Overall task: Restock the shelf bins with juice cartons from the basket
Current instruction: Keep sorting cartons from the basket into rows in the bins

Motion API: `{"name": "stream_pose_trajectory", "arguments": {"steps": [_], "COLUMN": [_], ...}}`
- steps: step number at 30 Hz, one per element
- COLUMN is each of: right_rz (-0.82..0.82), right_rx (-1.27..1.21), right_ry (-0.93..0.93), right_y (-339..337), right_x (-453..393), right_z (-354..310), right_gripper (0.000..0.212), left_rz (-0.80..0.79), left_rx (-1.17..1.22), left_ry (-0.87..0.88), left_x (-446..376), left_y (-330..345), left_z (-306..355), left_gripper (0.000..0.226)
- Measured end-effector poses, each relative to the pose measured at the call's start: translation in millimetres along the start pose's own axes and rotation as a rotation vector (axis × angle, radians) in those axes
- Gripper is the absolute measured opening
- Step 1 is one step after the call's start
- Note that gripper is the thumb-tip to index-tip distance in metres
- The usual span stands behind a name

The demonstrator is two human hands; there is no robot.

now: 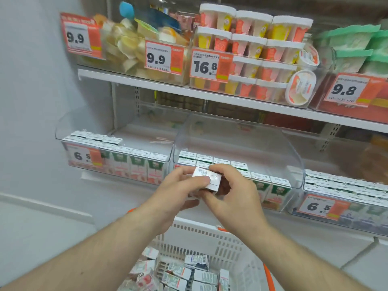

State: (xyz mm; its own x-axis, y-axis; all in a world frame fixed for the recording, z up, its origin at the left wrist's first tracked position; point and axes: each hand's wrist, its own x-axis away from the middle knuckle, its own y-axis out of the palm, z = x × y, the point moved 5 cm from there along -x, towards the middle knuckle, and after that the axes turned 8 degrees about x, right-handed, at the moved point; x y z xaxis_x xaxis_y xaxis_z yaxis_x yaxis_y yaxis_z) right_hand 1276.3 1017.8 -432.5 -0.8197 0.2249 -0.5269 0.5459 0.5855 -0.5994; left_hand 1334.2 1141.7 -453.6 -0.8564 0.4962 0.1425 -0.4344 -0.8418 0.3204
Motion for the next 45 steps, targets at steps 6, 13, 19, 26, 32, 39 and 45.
{"name": "stream_pose_trajectory", "arguments": {"steps": [6,13,19,26,32,39,45], "right_rz": [-0.160,-0.279,-0.304,-0.622,-0.808,-0.873,-0.842], "right_rx": [0.052,0.176,-0.003,0.169,0.095,-0.253,-0.108], "right_ry": [-0.073,-0.197,0.112,0.339,0.525,0.732,0.703], "right_y": [41.0,90.5,130.6,236.3,252.4,259.2,256.1], "right_x": [-27.0,-68.3,-151.1,-205.9,-197.6,-195.4,-197.1], "right_z": [-30.3,-81.5,-87.4,-38.9,-24.3,-9.0,-0.4], "right_gripper": [0.076,0.040,0.010,0.007,0.009,0.037,0.048], "left_rz": [-0.006,0.109,0.549,0.487,0.519,0.523,0.493], "left_rx": [0.026,0.136,0.378,0.508,0.525,0.531,0.517], "left_ry": [0.003,0.049,0.022,-0.151,-0.181,-0.135,-0.142], "left_x": [-5.8,-21.9,-27.1,-52.8,-76.8,-79.7,-73.8], "left_y": [-59.8,-117.5,-159.8,-167.0,-183.6,-184.8,-178.1], "left_z": [26.5,51.5,60.4,35.6,14.1,11.7,13.2], "left_gripper": [0.076,0.049,0.020,0.027,0.034,0.026,0.022]}}
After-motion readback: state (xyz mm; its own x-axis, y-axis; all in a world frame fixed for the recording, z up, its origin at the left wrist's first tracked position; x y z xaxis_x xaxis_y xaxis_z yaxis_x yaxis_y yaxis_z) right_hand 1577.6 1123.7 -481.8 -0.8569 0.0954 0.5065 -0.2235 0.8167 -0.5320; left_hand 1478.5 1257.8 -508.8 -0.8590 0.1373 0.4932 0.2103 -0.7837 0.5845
